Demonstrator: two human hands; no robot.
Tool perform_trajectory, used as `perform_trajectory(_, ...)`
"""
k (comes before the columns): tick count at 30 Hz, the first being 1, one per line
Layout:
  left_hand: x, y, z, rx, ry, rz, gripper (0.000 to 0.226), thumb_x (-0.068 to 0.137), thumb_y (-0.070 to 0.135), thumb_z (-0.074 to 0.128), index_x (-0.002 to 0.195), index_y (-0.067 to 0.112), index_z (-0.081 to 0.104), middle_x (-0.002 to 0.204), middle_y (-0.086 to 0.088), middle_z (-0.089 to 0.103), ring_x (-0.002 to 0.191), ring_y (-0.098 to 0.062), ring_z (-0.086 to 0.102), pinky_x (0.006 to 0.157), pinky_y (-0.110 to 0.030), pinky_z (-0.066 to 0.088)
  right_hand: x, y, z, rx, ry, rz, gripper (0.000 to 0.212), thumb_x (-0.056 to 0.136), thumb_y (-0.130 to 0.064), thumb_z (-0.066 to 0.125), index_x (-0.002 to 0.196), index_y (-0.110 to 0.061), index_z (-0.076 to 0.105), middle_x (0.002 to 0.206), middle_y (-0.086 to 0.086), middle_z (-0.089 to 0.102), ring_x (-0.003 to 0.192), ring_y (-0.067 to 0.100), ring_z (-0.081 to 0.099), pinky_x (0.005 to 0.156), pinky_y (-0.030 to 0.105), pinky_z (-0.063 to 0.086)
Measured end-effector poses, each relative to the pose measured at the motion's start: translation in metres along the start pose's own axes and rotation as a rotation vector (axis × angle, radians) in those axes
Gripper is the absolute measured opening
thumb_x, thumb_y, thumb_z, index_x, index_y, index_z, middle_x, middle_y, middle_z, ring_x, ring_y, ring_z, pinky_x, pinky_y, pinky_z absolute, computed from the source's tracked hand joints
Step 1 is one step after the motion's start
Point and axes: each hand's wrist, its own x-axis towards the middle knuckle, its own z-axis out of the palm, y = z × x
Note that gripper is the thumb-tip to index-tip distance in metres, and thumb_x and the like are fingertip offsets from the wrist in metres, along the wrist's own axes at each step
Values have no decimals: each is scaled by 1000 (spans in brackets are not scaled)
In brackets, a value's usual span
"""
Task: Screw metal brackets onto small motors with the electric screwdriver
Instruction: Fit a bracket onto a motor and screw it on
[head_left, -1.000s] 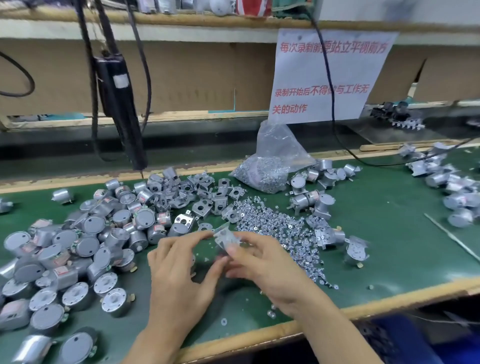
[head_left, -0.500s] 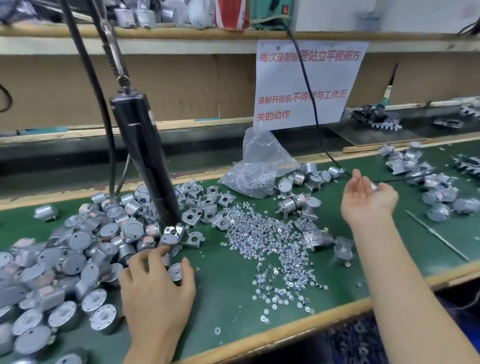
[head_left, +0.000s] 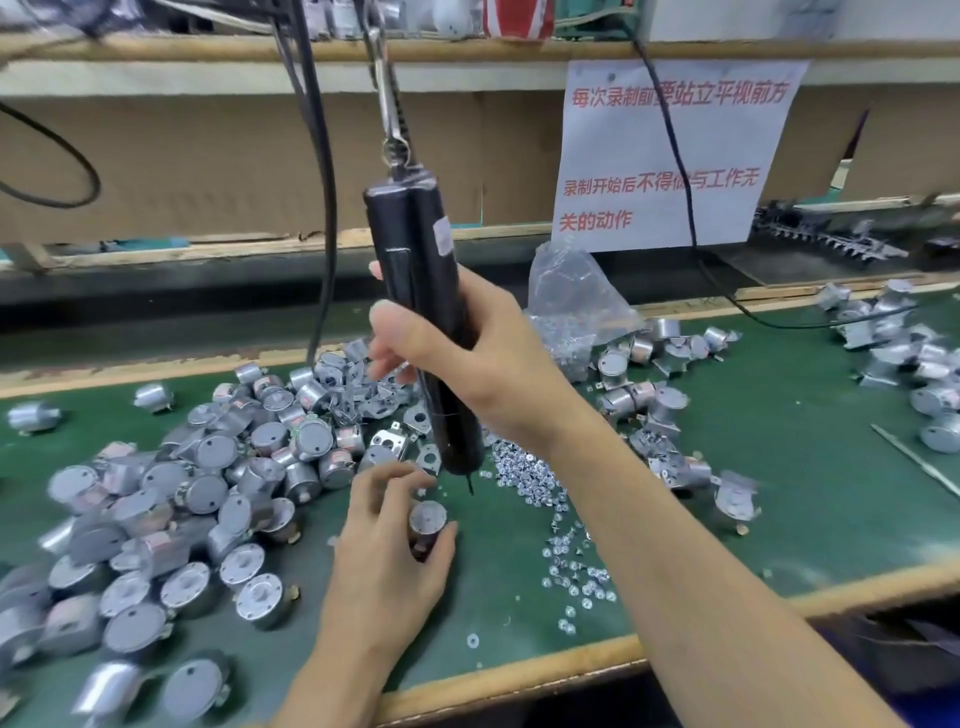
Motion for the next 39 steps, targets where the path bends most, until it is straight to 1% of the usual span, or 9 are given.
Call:
perform_trajectory(2,-1,1,-1,-4,-39,18,37,74,18,82,102,29,60,115,15,49,82,3,57,71,-14,47,5,1,5,32,47,-26,36,94,-21,70,113,7,57,82,24,66,71,29,67,75,50,58)
perform_trajectory(4,-2,2,-1,1,-81,46,36,74,16,82,99,30,59,108,20,51,76,4,56,71,-7,42,8,4,6,66,76,-38,37,94,-19,67,111,11,54,77,21,59,64,27,58,66,45,54)
perform_trajectory(7,-1,2,-2,-24,-115,51,33,75,14,82,98,28,62,101,21,55,73,3,57,72,-5,41,11,12,1,76,126,-62,25,97,-24,64,92,-1,55,72,16,55,58,26,52,58,39,48)
perform_trajectory(11,0,3,-3,-34,-112,90,31,72,1,75,97,18,67,102,13,61,73,5,55,74,-3,39,15,23,-8,95,191,-82,47,94,-41,63,92,5,53,67,10,55,51,22,51,52,31,45)
perform_trajectory(15,-2,2,-1,-16,-111,76,32,74,4,77,102,18,69,101,13,63,76,8,53,77,-2,37,15,36,-14,70,201,-92,55,91,-47,61,94,7,52,65,8,54,50,21,50,51,30,45)
perform_trajectory(19,-1,0,0,22,-72,-12,33,75,35,84,102,21,68,96,11,57,84,-8,60,77,-24,49,15,46,-16,69,209,-95,45,92,-47,61,88,-3,52,63,5,54,49,21,50,50,31,45)
perform_trajectory(22,-2,2,0,138,-73,14,40,76,50,75,105,25,66,95,12,54,91,-12,55,76,-27,49,15,52,-16,91,229,-109,56,91,-52,63,88,2,51,62,5,53,48,20,50,50,32,44)
perform_trajectory(26,-3,4,0,217,-72,58,28,72,42,65,97,29,65,87,17,53,87,-12,49,66,-25,44,17,57,-16,131,244,-143,83,81,-74,64,84,7,48,60,3,52,45,19,48,47,29,43)
perform_trajectory(39,-1,-1,2,225,-65,52,23,71,42,75,85,28,63,75,21,42,79,-10,46,62,-20,36,25,74,-15,112,276,-134,69,83,-74,63,81,-5,53,58,-1,53,45,18,48,47,27,42)
